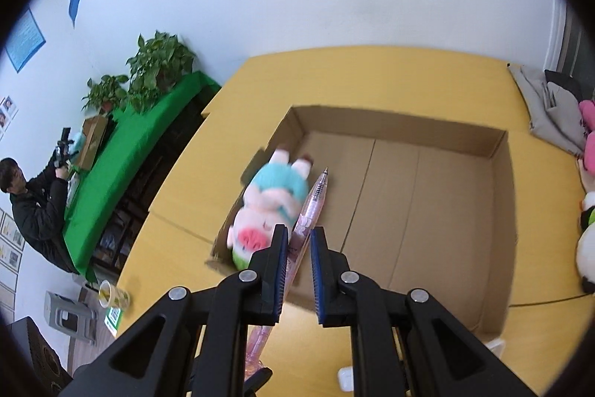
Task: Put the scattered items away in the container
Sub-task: 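Carry the pink pen over the box with both grippers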
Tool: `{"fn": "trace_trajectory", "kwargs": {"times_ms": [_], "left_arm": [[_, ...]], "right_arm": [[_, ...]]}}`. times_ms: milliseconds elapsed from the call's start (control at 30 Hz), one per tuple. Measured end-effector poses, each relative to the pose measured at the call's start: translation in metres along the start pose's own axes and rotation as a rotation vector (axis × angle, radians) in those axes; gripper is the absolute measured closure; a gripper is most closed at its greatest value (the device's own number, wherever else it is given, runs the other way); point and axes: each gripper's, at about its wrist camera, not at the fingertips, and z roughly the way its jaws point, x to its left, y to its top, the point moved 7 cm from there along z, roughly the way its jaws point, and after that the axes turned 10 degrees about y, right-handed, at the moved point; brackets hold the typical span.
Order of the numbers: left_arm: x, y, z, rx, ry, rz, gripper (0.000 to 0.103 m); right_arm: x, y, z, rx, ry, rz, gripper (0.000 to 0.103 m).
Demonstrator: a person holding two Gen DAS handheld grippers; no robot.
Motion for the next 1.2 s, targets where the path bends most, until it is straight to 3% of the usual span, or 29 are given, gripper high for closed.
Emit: {"fn": "trace_trajectory", "kwargs": {"times_ms": [267, 467, 767, 1200], "left_arm": [[0.004, 0.048, 0.025, 0.033, -0.013, 0.001, 0.081], [0.010, 0.055, 0.058, 0.088, -0.002, -0.008, 0.081], [0.017, 0.044, 0.127, 0.185, -0.011, -0.040, 0.081], [0.023, 0.001, 0.200, 0.333, 0.008, -0.079, 0.081]], "right_arm": [[-0.016, 0.043, 0.016, 0.016, -0.030, 0.004, 0.092], [-0.035, 0.054, 0.057, 0.060, -0.018, 0.037, 0.092], [-0.070, 0.050, 0.124, 0.151, 0.004, 0.086, 0.092], [-0.106, 0.004, 0.213, 0.299, 0.036, 0.153, 0.092]]}}
